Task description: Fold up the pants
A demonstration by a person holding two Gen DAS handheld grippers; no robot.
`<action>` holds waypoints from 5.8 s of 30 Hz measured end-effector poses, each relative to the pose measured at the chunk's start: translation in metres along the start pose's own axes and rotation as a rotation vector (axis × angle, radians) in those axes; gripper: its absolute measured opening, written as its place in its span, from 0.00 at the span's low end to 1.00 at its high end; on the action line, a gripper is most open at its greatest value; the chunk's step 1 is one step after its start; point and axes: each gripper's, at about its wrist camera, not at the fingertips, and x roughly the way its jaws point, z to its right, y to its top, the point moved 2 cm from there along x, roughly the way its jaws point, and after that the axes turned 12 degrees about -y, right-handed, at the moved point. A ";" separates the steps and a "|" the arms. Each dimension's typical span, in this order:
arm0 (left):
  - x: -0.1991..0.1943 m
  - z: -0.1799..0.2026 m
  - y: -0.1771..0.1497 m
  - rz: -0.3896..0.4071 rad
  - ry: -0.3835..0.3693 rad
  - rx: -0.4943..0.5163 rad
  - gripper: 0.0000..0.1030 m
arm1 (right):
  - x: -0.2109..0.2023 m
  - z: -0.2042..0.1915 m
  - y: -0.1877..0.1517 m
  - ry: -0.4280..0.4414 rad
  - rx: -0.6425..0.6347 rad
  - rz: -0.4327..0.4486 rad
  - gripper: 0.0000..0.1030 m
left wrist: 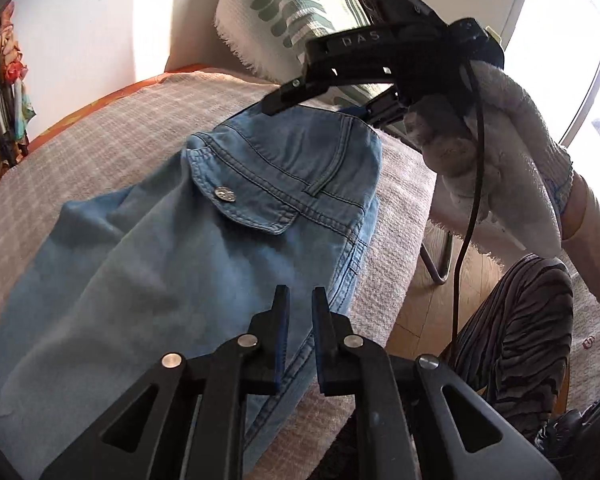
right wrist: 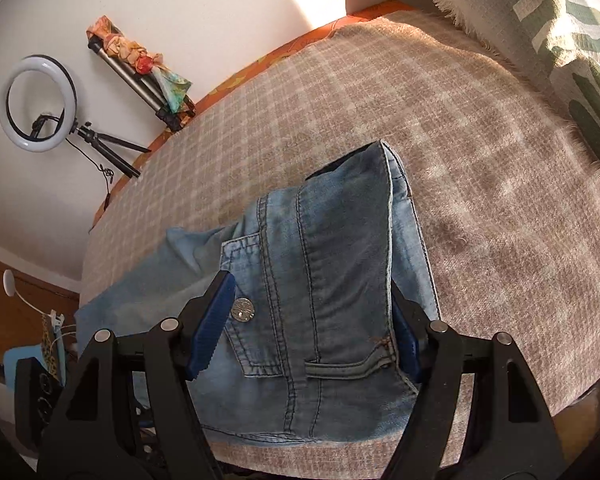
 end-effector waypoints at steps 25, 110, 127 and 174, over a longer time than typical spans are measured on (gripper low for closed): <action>-0.028 -0.061 -0.075 -0.095 0.139 -0.202 0.09 | -0.005 0.053 0.027 -0.153 -0.138 0.147 0.76; -0.136 -0.088 -0.145 0.044 0.346 -0.381 0.01 | 0.105 -0.195 0.050 0.063 -0.454 -0.009 0.56; -0.225 -0.117 -0.245 0.101 0.511 -0.634 0.01 | 0.042 -0.227 0.017 0.037 -0.510 0.180 0.41; -0.400 -0.194 -0.417 0.389 0.802 -1.133 0.34 | 0.030 -0.427 -0.293 0.306 -1.369 0.185 0.29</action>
